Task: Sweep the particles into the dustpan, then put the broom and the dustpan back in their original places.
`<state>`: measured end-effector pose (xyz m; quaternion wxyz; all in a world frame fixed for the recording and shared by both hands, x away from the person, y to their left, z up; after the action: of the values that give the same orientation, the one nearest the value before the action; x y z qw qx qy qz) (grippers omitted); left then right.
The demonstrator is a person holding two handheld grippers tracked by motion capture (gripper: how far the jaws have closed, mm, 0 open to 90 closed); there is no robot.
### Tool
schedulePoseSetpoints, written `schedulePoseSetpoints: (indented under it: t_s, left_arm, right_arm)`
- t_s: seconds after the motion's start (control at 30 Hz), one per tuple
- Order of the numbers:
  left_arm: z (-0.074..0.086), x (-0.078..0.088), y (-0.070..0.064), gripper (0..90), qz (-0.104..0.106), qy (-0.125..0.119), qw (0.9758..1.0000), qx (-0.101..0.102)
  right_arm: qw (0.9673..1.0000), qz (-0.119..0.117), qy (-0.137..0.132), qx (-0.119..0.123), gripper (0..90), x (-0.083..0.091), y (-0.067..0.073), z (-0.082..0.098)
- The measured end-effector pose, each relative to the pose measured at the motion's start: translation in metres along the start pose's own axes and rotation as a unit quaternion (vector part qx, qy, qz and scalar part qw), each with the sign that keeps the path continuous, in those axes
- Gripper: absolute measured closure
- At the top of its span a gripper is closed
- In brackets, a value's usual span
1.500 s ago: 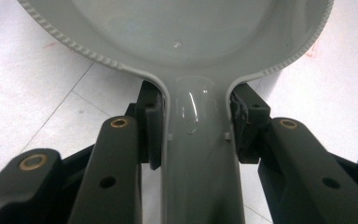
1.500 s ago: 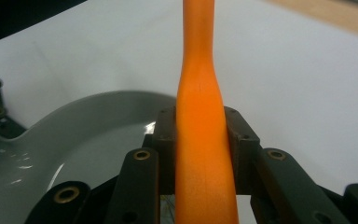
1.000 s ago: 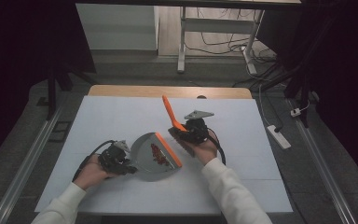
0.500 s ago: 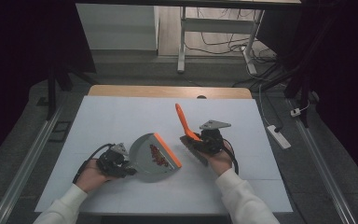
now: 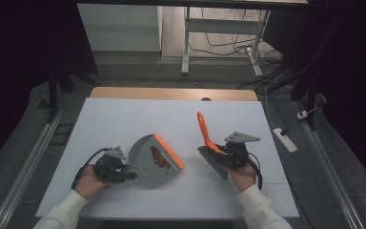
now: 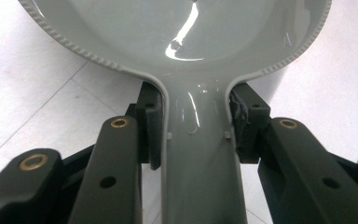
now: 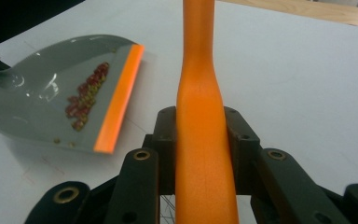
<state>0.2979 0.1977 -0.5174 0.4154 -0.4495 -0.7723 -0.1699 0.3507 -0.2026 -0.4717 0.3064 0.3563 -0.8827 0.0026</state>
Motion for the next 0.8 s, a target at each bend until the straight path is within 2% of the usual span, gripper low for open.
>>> schedulePoseSetpoints:
  t_s: [0.13, 0.2, 0.23, 0.47, 0.63, 0.73, 0.8]
  left_arm:
    - [0.003, 0.005, -0.002, 61.5, -0.009, -0.009, 0.9999, 0.009]
    - [0.005, 0.007, -0.002, 61.5, -0.006, -0.010, 0.9998, 0.018]
    - [0.005, 0.007, -0.003, 61.5, -0.006, -0.012, 0.9996, 0.025]
    - [0.011, 0.013, -0.003, 61.5, -0.017, -0.024, 0.9988, 0.039]
    - [0.017, 0.018, -0.003, 61.5, -0.028, -0.033, 0.9974, 0.058]
    - [0.022, 0.021, -0.005, 61.5, -0.047, -0.035, 0.9959, 0.069]
    - [0.026, 0.024, -0.005, 61.5, -0.047, -0.040, 0.9951, 0.078]
  right_arm:
    - [0.9999, 0.006, -0.003, -0.013, 69.7, 0.010, -0.007, 0.005]
    - [0.9998, 0.007, -0.002, -0.019, 69.8, 0.013, -0.009, 0.007]
    - [0.9998, 0.007, -0.002, -0.019, 69.7, 0.014, -0.010, 0.008]
    - [0.9997, 0.009, 0.009, -0.020, 69.7, 0.016, -0.012, 0.013]
    - [0.9997, 0.002, 0.007, -0.024, 69.7, 0.021, -0.011, 0.015]
    - [0.9996, -0.002, 0.010, -0.024, 69.8, 0.021, -0.010, 0.017]
    - [0.9997, 0.001, 0.013, -0.023, 69.7, 0.023, -0.010, 0.018]
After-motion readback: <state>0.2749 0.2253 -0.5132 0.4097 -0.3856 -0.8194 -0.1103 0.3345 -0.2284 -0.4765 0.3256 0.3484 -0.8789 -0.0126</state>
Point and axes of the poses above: each handheld gripper's, and its own axes: x roughly backward along the jaws, z roughly out of its underside, y roughly to its left, the point moved 1 cm from there along -x, roughly forward along the jaws, and after that the axes turned 7 degrees about -x, right-handed, at the moved point
